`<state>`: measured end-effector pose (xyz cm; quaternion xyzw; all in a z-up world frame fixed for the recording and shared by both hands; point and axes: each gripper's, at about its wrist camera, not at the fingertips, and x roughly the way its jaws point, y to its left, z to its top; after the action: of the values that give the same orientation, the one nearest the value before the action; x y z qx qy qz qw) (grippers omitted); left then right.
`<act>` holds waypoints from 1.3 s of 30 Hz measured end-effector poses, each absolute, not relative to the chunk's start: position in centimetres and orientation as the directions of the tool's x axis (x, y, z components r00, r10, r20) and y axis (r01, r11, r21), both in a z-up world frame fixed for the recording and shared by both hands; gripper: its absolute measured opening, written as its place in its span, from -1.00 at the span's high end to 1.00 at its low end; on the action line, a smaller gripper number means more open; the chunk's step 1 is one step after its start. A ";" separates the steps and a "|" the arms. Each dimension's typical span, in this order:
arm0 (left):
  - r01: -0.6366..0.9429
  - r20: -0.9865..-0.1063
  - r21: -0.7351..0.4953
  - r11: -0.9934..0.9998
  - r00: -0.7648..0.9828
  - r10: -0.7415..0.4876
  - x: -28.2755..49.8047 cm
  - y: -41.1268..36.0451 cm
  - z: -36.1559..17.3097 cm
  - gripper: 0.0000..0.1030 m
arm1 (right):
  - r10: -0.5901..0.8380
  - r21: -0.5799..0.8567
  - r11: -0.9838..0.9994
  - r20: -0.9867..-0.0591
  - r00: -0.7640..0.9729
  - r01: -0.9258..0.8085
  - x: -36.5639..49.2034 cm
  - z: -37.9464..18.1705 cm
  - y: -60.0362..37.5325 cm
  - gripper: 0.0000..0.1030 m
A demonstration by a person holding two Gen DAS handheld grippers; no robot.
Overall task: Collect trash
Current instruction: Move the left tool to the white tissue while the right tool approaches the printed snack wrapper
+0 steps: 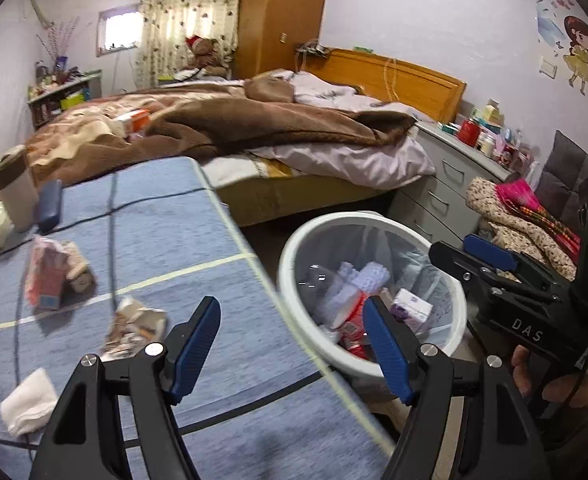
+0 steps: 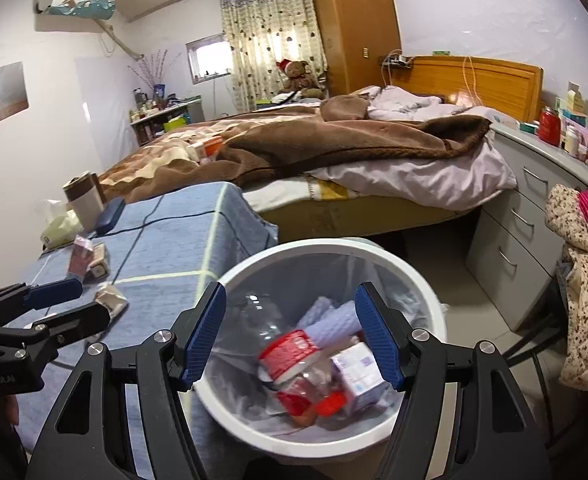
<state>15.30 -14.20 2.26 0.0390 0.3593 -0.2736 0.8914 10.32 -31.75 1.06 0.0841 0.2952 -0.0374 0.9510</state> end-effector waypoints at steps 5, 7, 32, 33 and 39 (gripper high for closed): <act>0.469 -0.649 -0.123 0.875 0.629 -0.428 15.1 -11.3 2.4 -0.46 | 0.010 0.135 0.988 -0.561 0.828 0.079 10.5 1.2 -29.9 -0.33; 0.453 -0.645 -0.121 0.883 0.640 -0.417 15.0 -10.2 2.4 -0.46 | 0.020 0.130 0.989 -0.560 0.829 0.064 10.7 1.3 -29.2 -0.33; 0.225 -0.645 -0.151 0.963 0.716 -0.269 14.8 4.1 0.9 -0.46 | 0.165 0.151 0.984 -0.611 0.774 -0.092 13.0 -0.3 -20.3 -0.33; 0.216 -0.647 -0.151 0.965 0.716 -0.262 14.8 4.6 0.8 -0.46 | 0.171 0.153 0.984 -0.614 0.771 -0.096 13.2 -0.4 -20.0 -0.33; 0.175 -0.652 -0.152 0.973 0.722 -0.232 15.0 7.6 0.1 -0.50 | 0.187 0.151 0.982 -0.642 0.744 -0.116 14.0 -1.2 -18.0 -0.33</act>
<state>15.05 7.63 0.14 -0.0397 0.3566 -0.1098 0.9269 14.05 -18.00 -1.18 0.0504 0.3486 0.0812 0.9324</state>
